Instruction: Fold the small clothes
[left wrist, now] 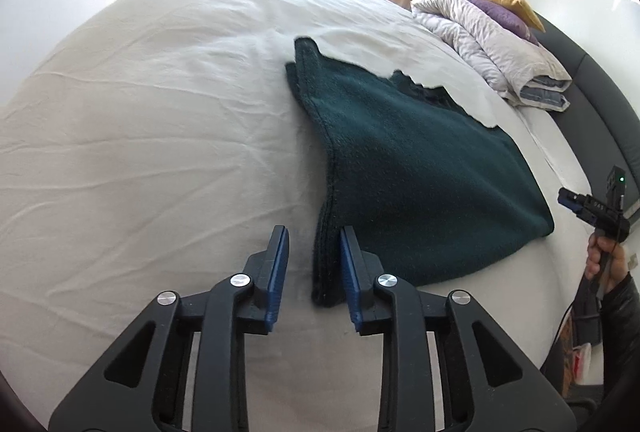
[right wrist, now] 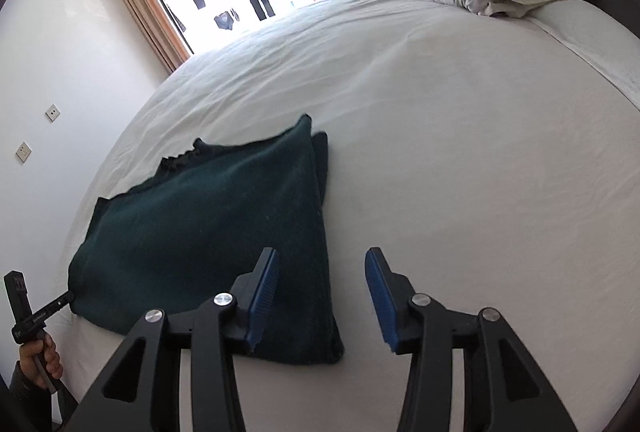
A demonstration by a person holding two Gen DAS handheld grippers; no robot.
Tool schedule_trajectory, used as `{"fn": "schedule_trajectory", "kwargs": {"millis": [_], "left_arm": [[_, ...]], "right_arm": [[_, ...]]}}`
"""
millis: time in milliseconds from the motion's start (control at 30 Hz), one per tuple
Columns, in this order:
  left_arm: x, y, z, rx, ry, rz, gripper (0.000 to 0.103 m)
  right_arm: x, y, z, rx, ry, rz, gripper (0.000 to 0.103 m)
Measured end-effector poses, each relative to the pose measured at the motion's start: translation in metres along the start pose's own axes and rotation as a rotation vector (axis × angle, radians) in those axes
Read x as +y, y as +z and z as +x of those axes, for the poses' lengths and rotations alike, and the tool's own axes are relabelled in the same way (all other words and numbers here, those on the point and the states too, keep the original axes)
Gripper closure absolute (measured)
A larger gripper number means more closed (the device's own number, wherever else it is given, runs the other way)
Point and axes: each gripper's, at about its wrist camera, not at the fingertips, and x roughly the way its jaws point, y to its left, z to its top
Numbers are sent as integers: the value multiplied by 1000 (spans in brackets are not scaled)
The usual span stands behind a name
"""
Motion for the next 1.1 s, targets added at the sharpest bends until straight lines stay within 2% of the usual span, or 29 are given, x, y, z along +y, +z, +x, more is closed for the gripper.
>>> {"fn": "schedule_trajectory", "kwargs": {"millis": [200, 367, 433, 567, 733, 867, 900, 967, 1000, 1033, 1100], "left_arm": [[-1, 17, -15, -68, 61, -1, 78], [-19, 40, -17, -140, 57, 51, 78], [-30, 49, -9, -145, 52, 83, 78], [-47, 58, 21, -124, 75, 128, 78], [-46, 45, 54, -57, 106, 134, 78], [-37, 39, 62, -61, 77, 107, 76], [-35, 39, 62, -61, 68, 100, 76], [-33, 38, 64, -60, 61, 95, 76], [-33, 38, 64, -62, 60, 95, 76], [-33, 38, 64, -63, 60, 95, 75], [-33, 38, 65, -65, 58, 92, 75]], "right_arm": [[24, 44, 46, -6, 36, -65, 55], [34, 65, 80, 8, 4, -77, 55], [37, 70, 92, 11, -19, -81, 55], [32, 78, 99, -15, -34, -41, 55], [25, 84, 109, -6, -57, -31, 55], [24, 86, 125, 34, -39, -33, 55], [24, 86, 129, 43, -35, -37, 57], [27, 86, 134, 56, -36, -57, 75], [30, 86, 135, 55, -60, -79, 89], [33, 84, 136, 50, -77, -98, 95], [35, 83, 136, 43, -105, -112, 96]]}}
